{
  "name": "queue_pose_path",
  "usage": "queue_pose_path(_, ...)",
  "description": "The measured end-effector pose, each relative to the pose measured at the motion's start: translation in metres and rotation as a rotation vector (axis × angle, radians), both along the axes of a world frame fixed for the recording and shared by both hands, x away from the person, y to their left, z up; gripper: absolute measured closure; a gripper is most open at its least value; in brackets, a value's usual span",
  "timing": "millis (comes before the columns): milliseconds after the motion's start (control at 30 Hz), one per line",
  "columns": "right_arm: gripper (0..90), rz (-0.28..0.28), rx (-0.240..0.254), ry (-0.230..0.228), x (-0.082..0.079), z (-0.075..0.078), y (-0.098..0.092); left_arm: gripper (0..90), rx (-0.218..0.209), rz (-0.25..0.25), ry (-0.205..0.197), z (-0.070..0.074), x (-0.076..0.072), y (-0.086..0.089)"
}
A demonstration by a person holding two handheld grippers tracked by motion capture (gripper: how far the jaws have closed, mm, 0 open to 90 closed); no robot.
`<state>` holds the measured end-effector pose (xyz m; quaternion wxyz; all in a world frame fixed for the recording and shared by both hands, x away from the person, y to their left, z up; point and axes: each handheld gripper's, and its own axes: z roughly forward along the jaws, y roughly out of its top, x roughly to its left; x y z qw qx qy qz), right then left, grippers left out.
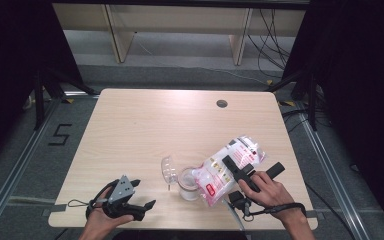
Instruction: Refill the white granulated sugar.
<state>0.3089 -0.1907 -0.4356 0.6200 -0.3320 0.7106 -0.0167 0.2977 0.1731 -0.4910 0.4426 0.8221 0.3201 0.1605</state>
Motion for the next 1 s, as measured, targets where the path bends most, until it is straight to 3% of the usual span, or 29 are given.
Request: queue_pose_path(1000, 64.8, 0.009, -0.013, -0.008, -0.0027, 0.0027, -0.0003, 15.4, 0.002, 0.01, -0.003, 0.0011, -0.0005, 0.0005)
